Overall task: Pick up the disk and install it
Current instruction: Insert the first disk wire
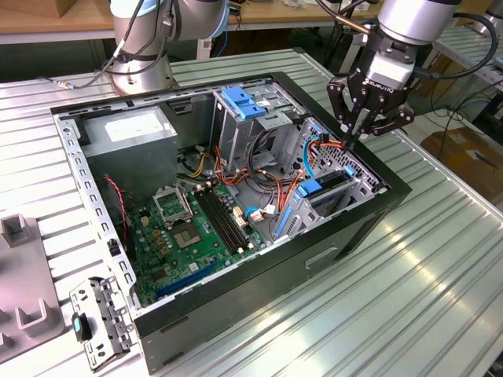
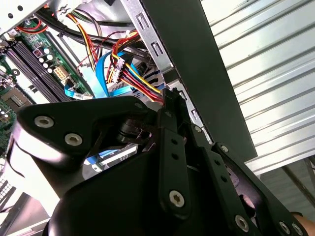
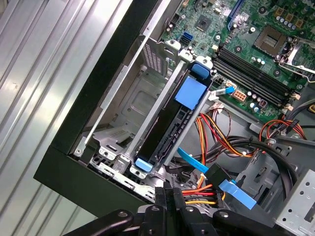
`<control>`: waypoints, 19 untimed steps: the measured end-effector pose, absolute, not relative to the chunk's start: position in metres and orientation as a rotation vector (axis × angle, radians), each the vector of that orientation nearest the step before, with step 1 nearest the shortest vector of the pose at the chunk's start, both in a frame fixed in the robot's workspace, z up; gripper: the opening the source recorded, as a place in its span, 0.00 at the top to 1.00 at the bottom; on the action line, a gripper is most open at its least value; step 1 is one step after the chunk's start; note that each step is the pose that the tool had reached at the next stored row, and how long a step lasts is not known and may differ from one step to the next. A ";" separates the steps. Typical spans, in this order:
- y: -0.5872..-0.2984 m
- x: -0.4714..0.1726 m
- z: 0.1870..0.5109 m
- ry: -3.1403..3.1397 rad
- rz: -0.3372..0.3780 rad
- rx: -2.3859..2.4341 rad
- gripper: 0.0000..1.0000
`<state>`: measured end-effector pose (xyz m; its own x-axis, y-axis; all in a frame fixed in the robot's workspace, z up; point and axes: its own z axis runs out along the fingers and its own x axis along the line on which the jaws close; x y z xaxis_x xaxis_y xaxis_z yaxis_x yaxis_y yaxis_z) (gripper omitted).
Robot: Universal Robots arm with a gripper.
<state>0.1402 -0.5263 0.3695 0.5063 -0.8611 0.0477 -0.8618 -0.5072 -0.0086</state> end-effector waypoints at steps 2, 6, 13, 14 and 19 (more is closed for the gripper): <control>-0.526 0.140 0.370 -1.551 0.071 2.712 0.83; -0.526 0.140 0.370 -1.554 0.071 2.710 0.83; -0.526 0.140 0.369 -1.684 0.070 2.629 0.83; -0.526 0.140 0.369 -1.709 0.070 2.612 0.83; -0.526 0.140 0.368 -1.818 0.068 2.536 0.83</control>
<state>0.1402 -0.5262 0.3677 0.3207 -0.9460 0.0478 -0.9469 -0.3214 -0.0086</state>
